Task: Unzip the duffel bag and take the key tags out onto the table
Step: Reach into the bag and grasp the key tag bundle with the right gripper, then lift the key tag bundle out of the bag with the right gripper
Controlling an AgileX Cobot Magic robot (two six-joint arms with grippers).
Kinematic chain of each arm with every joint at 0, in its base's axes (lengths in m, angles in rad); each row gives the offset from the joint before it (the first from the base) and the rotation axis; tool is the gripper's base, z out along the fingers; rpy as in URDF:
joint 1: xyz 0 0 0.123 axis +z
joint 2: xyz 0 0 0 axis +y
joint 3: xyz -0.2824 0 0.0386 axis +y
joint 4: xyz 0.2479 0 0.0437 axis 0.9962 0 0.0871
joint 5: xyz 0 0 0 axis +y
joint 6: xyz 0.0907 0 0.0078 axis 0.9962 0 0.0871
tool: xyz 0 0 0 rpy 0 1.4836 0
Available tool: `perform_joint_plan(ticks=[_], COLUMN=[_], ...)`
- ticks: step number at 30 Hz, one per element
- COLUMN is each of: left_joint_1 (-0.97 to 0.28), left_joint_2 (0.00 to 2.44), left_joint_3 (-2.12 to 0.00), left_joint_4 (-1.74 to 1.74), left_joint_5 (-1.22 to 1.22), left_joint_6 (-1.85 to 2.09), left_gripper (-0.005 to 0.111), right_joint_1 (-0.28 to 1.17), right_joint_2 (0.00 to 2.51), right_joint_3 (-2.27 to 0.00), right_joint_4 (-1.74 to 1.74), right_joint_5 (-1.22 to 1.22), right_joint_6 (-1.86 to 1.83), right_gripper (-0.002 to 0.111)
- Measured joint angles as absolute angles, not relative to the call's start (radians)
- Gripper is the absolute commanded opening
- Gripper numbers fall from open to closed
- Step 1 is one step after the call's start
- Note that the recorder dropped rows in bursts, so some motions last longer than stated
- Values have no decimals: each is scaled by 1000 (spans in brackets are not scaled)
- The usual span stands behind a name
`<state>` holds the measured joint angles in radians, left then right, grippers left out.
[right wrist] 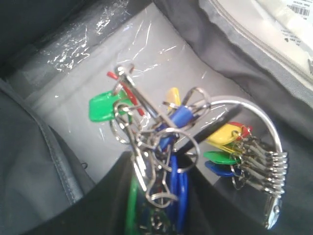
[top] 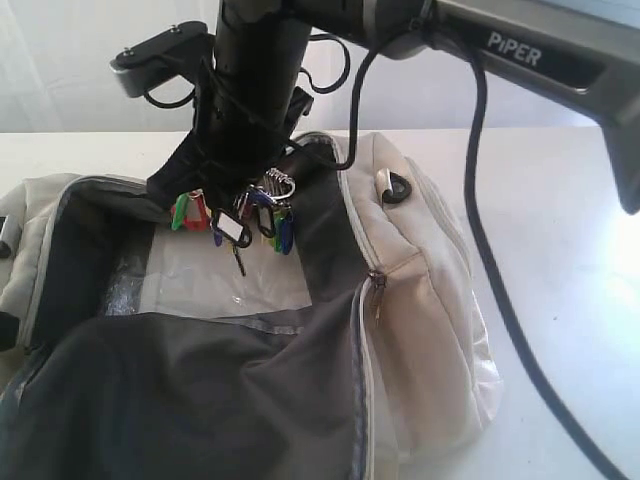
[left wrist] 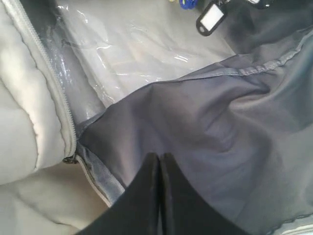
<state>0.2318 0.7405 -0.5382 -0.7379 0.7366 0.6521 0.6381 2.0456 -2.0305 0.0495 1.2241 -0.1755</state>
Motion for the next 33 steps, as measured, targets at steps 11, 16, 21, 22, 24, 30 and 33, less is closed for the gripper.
perform_joint_plan(ticks=[11,16,21,22,24,30,33], left_joint_1=[232,232,232,232,232,232,232], left_joint_2=[740,740,740,740,740,740,740], left_joint_3=[-529,-529,-527,-527,-527,-527,-527], left_joint_4=[-736,-736,-736,-736,-736,-734,-734], left_joint_5=[701,697,697,697,697,697,697], left_joint_6=[652,652,654,654,656,656,656], left_gripper=[0,0,0,0,0,0,0], right_joint_1=[638,638,638,638,638,625,591], right_joint_2=[1935,1870,1836,1828,1817,1775,1738], right_joint_3=[-2031,-2031,-2031,-2031,-2031,-2031,-1999], right_joint_4=[46,11,-46,-51,-53,-63,-63], right_joint_5=[1226,1226,1228,1228,1228,1230,1228], right_joint_6=[-175,-175,-175,-171,-168,-157,-155], right_gripper=[0,0,0,0,0,0,0])
